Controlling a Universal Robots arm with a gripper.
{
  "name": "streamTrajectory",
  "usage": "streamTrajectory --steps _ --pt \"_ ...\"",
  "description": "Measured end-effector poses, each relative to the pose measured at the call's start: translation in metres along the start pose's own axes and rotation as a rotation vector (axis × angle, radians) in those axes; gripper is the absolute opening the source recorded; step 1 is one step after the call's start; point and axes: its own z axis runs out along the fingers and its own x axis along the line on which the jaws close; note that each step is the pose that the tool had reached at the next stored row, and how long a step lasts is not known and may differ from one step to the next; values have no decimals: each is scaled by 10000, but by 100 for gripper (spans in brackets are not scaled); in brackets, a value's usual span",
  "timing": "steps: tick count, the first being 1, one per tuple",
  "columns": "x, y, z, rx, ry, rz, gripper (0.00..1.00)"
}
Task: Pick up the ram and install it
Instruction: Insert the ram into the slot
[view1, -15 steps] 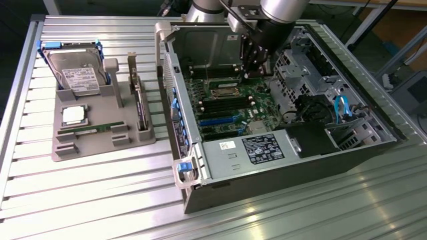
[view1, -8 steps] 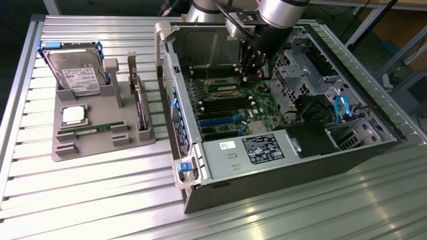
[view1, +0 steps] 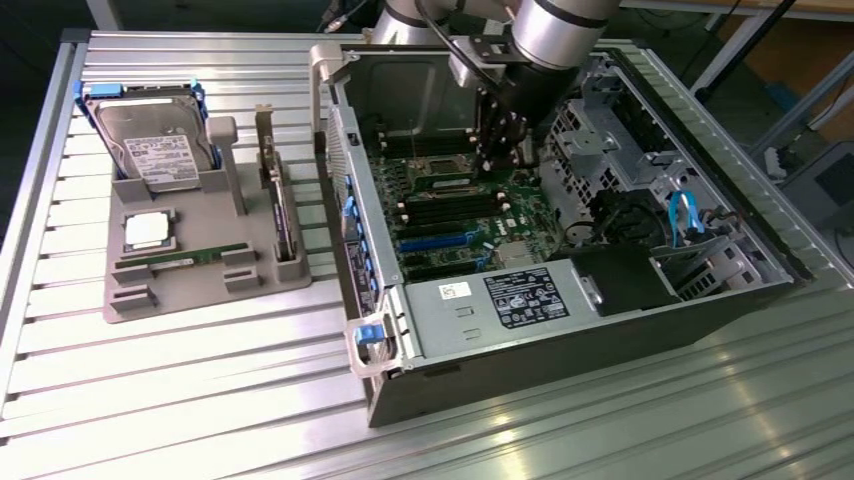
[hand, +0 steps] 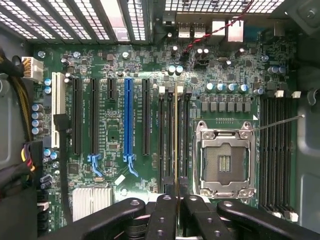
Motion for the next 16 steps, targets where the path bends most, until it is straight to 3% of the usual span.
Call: streamTrajectory --steps 16 --pt "3 -8 150 1 0 0 12"
